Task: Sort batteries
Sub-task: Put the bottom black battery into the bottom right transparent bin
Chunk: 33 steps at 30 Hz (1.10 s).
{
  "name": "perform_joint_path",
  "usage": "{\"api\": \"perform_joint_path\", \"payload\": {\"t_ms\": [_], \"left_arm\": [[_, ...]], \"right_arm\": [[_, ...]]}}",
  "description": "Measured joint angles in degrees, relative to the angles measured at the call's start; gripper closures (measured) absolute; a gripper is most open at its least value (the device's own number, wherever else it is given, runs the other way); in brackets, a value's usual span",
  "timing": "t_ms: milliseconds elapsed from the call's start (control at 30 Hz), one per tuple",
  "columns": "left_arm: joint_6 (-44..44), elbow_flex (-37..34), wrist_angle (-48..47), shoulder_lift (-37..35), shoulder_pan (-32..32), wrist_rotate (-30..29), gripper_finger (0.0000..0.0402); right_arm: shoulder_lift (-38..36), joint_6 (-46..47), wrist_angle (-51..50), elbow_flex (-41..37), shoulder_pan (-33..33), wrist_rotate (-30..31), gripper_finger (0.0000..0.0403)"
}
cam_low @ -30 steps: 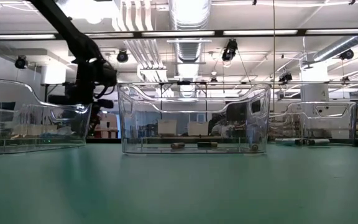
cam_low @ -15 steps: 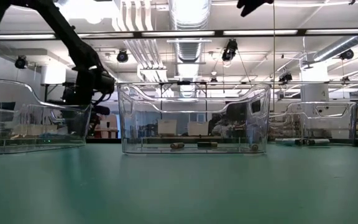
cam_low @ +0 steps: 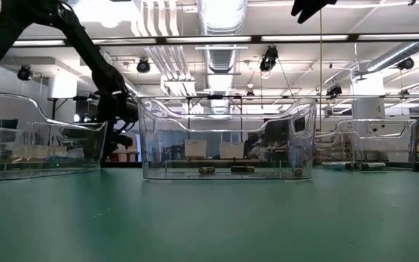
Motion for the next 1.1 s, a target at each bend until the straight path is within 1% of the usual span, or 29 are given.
{"api": "perform_joint_path", "payload": {"t_ms": [167, 333, 500, 800, 1100], "left_arm": [[3.2, 4.0, -4.6, 3.8, 0.6, 0.2, 0.0247], [6.6, 5.6, -5.7, 5.3, 0.7, 0.4, 0.0247], [6.6, 5.4, -5.7, 5.2, 0.5, 1.6, 0.0247], [7.0, 4.8, -5.3, 4.9, -1.0, 1.6, 0.0247], [6.9, 4.7, -5.7, 4.8, -2.3, 2.7, 0.0248]], "right_arm": [[-0.3, 2.2, -1.1, -1.2, -1.0, 0.0, 0.0163], [-0.9, 2.6, -1.0, -1.7, -1.8, 0.0, 0.0168], [-0.7, 1.7, -0.5, -1.8, -2.3, 0.0, 0.0162], [-0.7, -1.1, -0.5, -1.8, -2.5, 0.0, 0.0151], [-1.1, -2.2, -1.1, -1.8, -2.5, 0.0, 0.0165]]}}
